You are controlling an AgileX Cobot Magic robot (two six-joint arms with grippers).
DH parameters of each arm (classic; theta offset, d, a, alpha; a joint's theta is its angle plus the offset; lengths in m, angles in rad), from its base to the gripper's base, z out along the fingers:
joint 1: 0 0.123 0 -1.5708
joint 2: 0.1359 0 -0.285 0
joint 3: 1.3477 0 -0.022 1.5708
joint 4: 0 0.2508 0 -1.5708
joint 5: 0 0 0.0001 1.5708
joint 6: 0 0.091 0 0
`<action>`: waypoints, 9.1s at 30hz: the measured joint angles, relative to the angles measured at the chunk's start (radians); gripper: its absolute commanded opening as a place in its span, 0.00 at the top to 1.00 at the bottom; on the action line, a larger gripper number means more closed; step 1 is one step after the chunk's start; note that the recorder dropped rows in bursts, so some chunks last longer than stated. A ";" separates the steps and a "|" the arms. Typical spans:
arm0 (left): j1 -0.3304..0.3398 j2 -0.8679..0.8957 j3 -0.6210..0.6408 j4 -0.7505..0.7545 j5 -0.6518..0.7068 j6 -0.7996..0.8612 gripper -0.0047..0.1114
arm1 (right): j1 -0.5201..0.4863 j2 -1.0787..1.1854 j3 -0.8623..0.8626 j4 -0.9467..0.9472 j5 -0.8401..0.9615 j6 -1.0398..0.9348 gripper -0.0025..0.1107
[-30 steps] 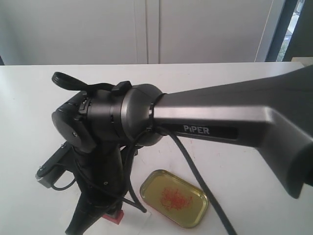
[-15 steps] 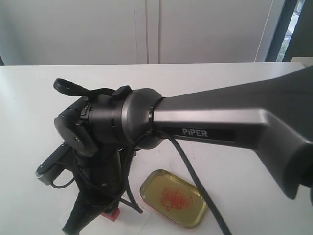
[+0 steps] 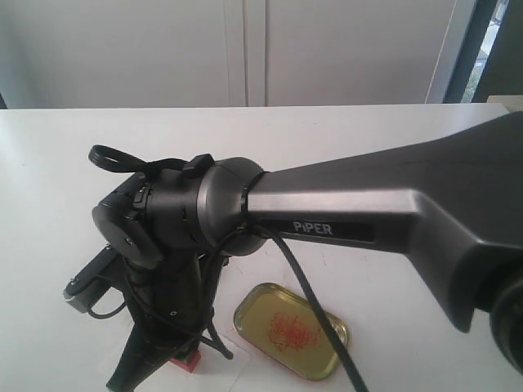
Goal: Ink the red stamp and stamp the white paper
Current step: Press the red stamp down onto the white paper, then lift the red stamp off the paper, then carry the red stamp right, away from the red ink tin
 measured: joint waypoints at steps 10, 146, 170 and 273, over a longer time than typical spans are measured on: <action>0.000 0.000 0.000 0.000 0.000 0.000 0.96 | 0.000 0.026 -0.012 0.000 0.019 0.002 0.98; 0.000 0.000 0.000 0.000 0.000 0.002 0.96 | -0.088 -0.061 -0.027 0.194 0.032 -0.068 0.98; 0.000 0.000 0.000 0.000 0.000 0.002 0.96 | -0.166 -0.013 0.000 0.391 0.017 -0.225 0.98; 0.000 0.000 0.000 0.000 0.000 0.002 0.96 | -0.720 0.101 -0.008 1.122 0.151 -0.743 0.98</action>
